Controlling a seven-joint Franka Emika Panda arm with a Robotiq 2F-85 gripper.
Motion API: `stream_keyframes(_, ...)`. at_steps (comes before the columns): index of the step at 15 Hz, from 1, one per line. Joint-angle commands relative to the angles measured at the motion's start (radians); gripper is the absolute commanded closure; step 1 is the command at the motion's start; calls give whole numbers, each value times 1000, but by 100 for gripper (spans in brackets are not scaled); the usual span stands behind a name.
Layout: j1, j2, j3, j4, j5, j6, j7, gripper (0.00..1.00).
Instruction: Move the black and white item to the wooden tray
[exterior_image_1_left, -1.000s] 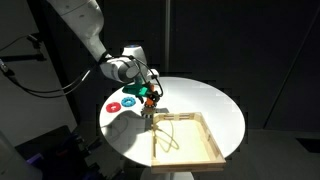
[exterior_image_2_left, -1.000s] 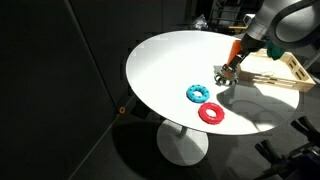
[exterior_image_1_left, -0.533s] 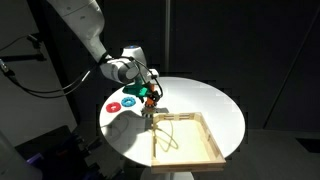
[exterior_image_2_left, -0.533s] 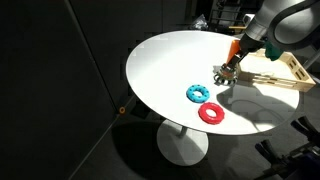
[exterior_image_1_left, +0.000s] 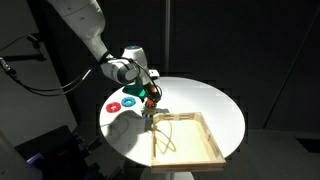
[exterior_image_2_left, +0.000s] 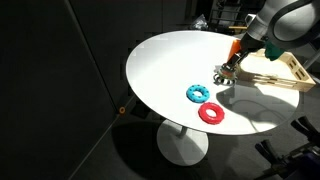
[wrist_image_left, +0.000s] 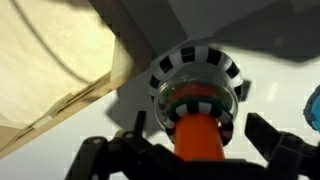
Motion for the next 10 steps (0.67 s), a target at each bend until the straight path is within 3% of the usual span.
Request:
stream_keyframes(1,-25,22,17,-6,20,26,-2,28)
stream_keyframes(5,-27,21,17,-9,29,29,1,59)
stream_keyframes(10,-13,-16,8,-6,27,4,20,59)
